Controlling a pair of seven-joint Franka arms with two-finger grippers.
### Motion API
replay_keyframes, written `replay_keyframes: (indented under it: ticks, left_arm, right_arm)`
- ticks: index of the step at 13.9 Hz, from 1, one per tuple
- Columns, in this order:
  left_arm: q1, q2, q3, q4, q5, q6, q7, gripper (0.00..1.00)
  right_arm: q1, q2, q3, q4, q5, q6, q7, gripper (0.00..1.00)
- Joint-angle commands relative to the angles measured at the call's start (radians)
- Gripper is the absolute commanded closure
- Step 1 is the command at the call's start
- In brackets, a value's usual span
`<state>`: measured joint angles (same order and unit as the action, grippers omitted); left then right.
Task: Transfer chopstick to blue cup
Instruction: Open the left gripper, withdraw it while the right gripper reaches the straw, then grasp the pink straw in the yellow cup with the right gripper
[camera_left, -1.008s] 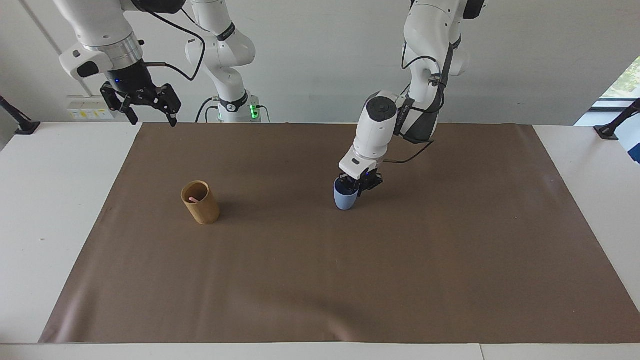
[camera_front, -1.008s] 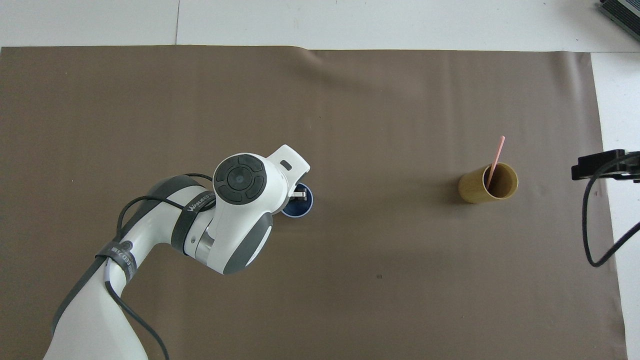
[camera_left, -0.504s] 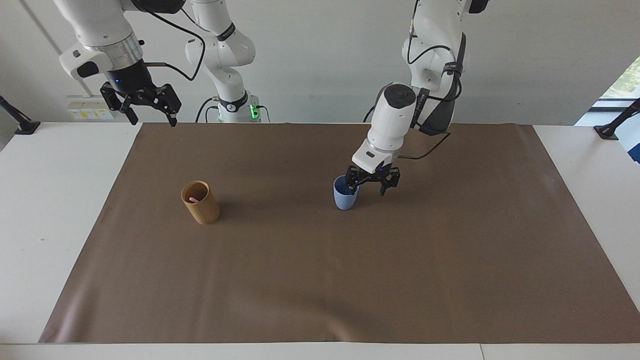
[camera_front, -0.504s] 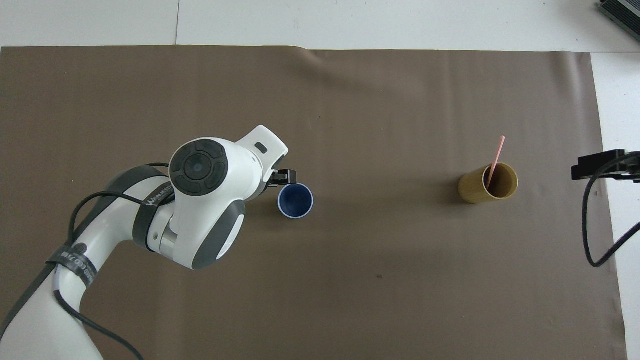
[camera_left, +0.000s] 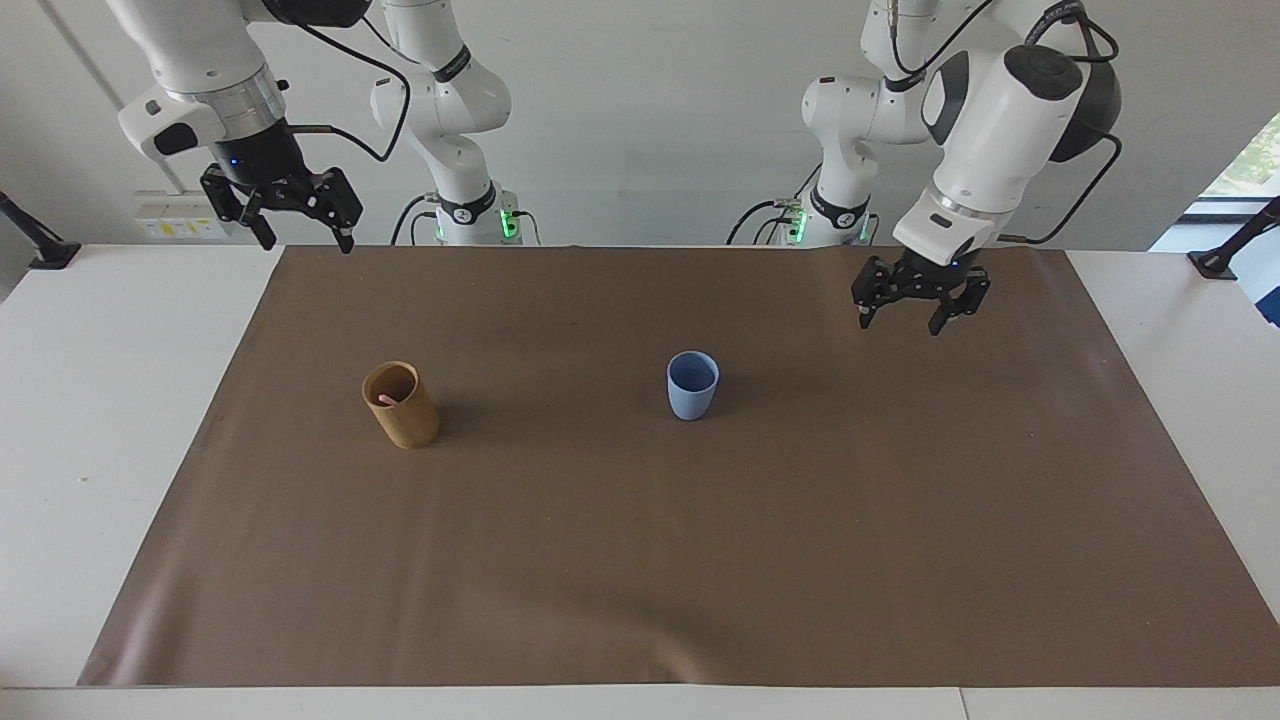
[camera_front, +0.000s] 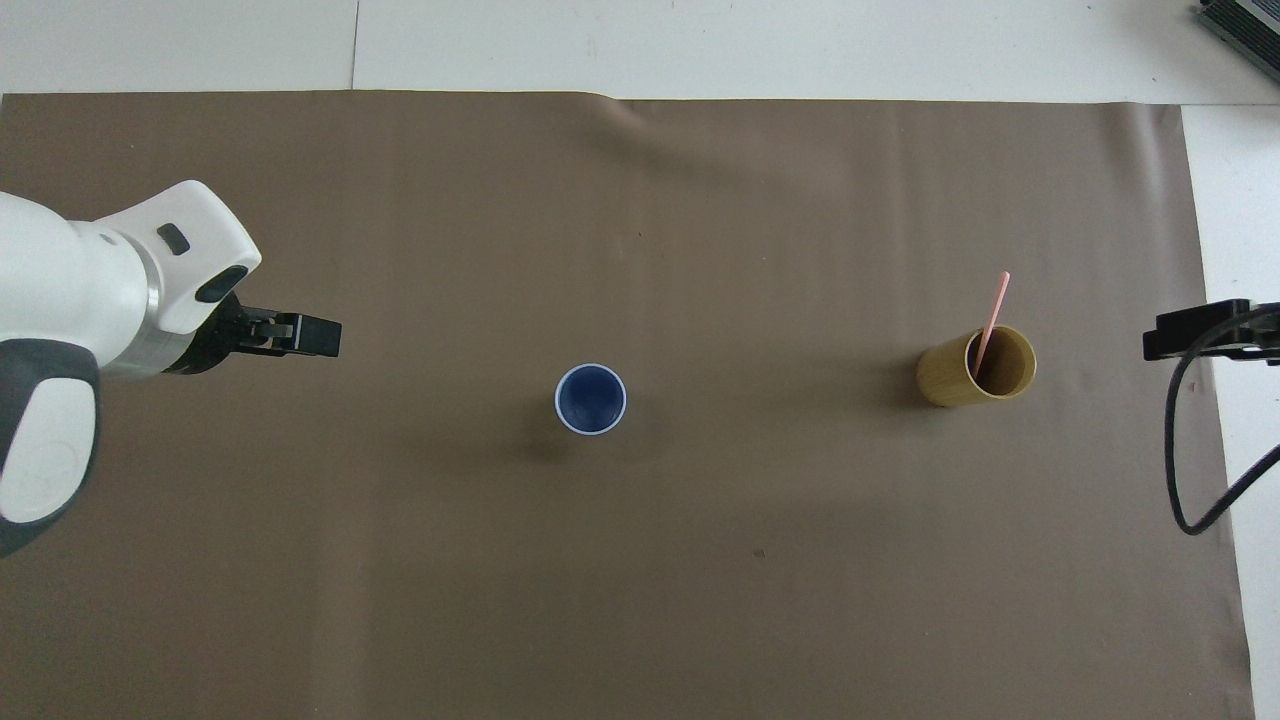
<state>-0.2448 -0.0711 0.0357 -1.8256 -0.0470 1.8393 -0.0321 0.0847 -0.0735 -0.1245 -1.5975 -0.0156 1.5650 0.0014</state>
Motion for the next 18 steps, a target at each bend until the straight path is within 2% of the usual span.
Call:
replay_keyframes:
  ticks: [1, 3, 6, 9, 12, 13, 17, 18]
  left_arm:
    - [0.054, 0.019, -0.013, 0.130, 0.015, -0.127, 0.055, 0.00]
    - [0.085, 0.016, -0.011, 0.201, 0.015, -0.205, 0.067, 0.00]
    - [0.097, 0.017, -0.007, 0.249, 0.016, -0.252, 0.072, 0.00]
    - [0.116, 0.017, -0.007, 0.261, 0.019, -0.281, 0.072, 0.00]
    - [0.134, 0.020, -0.007, 0.285, 0.016, -0.287, 0.080, 0.00]
    - [0.148, 0.022, -0.010, 0.288, 0.016, -0.288, 0.099, 0.00]
    - [0.151, 0.016, -0.010, 0.278, 0.013, -0.290, 0.100, 0.00]
    - [0.151, 0.016, -0.010, 0.278, 0.013, -0.298, 0.098, 0.00]
  right_arm:
    - [-0.003, -0.011, 0.002, -0.065, 0.022, 0.142, -0.117, 0.00]
    - [-0.003, 0.015, 0.003, -0.114, 0.025, 0.235, -0.255, 0.00]
    - [0.003, 0.032, 0.005, -0.234, 0.060, 0.375, -0.388, 0.00]
    - [0.018, 0.034, 0.005, -0.327, 0.071, 0.501, -0.420, 0.00]
    - [0.030, 0.076, 0.005, -0.396, 0.092, 0.651, -0.483, 0.00]
    - [0.032, 0.086, 0.003, -0.404, 0.139, 0.685, -0.515, 0.00]
    - [0.030, 0.107, 0.003, -0.438, 0.164, 0.768, -0.593, 0.00]
    - [0.029, 0.107, 0.003, -0.438, 0.164, 0.770, -0.604, 0.05]
